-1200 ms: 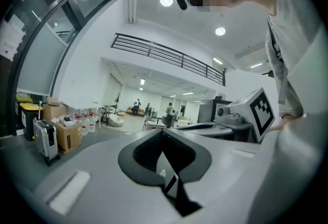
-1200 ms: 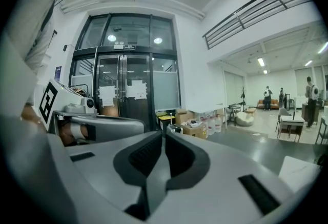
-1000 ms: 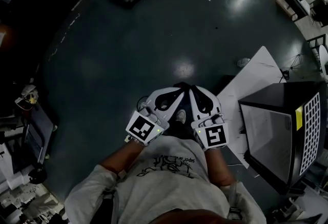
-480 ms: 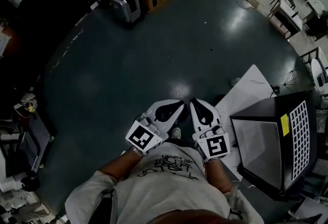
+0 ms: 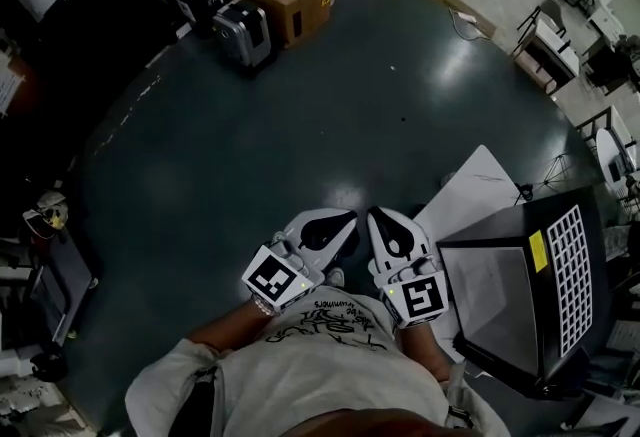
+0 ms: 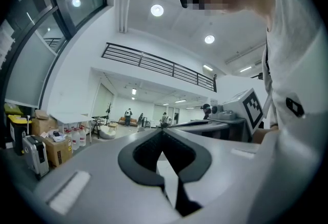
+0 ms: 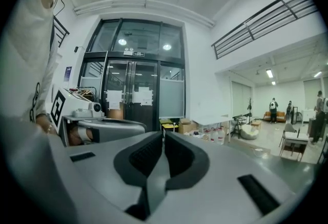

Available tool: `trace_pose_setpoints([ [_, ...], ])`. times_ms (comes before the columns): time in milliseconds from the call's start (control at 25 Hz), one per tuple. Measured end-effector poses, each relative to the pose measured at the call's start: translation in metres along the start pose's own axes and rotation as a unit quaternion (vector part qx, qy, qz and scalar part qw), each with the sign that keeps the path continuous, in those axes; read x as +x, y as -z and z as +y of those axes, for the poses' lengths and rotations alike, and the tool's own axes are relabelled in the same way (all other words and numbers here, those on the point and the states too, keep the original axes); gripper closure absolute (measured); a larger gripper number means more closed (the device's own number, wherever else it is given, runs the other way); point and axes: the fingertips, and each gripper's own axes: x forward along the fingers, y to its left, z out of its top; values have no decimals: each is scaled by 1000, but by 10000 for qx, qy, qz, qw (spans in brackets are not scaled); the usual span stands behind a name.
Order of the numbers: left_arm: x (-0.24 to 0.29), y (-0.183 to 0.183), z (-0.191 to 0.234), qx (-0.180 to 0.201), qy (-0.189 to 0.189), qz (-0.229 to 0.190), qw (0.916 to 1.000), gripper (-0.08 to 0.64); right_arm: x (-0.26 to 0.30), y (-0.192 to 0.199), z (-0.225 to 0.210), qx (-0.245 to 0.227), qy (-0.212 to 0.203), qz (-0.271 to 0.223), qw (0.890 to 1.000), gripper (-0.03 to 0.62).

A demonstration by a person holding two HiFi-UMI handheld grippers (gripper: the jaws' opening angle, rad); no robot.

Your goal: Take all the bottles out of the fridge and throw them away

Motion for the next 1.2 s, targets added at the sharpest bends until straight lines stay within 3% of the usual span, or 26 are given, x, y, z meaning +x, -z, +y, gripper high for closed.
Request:
trace_pose_setpoints([
  [280, 3, -13, -8, -113, 53, -24, 9999, 554, -10, -14, 0, 43, -55, -46, 10000, 571],
  [440, 4, -20, -7, 61, 83, -159, 9998, 554, -12, -19, -2, 86, -2, -130, 9999, 581],
  [800, 9, -23, -4, -82, 124, -228, 9996, 554, -10, -24, -7, -72, 86, -178, 9998, 581],
  [1000, 10, -24, -8, -341, 194, -113, 9992, 554, -13, -22, -10, -59, 168, -168, 9997, 581],
  [1200, 10, -27, -7, -215, 218, -206, 9993, 554, -14, -25, -11, -60, 199, -191, 9996, 581],
])
